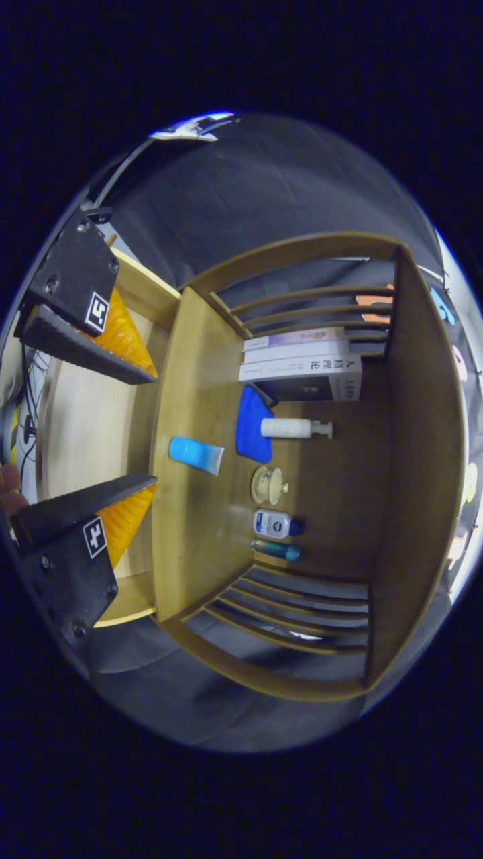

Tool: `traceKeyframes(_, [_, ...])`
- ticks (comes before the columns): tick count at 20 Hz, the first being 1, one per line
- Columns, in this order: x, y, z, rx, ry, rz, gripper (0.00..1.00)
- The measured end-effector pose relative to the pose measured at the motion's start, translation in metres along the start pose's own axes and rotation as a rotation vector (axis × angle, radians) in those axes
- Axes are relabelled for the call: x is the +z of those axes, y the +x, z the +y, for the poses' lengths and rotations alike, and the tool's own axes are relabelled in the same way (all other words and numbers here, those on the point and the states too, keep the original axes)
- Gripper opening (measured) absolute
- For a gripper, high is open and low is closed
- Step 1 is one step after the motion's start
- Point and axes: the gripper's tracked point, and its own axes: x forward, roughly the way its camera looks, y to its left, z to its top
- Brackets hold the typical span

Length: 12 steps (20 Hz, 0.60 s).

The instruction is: Pull open the drawer, take out the items inside it, and place them on the countertop above the cabinet.

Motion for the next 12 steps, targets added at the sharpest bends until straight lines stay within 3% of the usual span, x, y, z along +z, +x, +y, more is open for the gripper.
traceKeyframes(4, [-0.028,-0.017,0.008,0.012,-0.003,-0.106,0.87])
traceKeyframes(6, [-0.046,-0.022,0.02,0.058,-0.001,-0.132,0.97])
traceKeyframes(12, [-0.093,-0.029,0.018,0.049,0.01,-0.213,0.98])
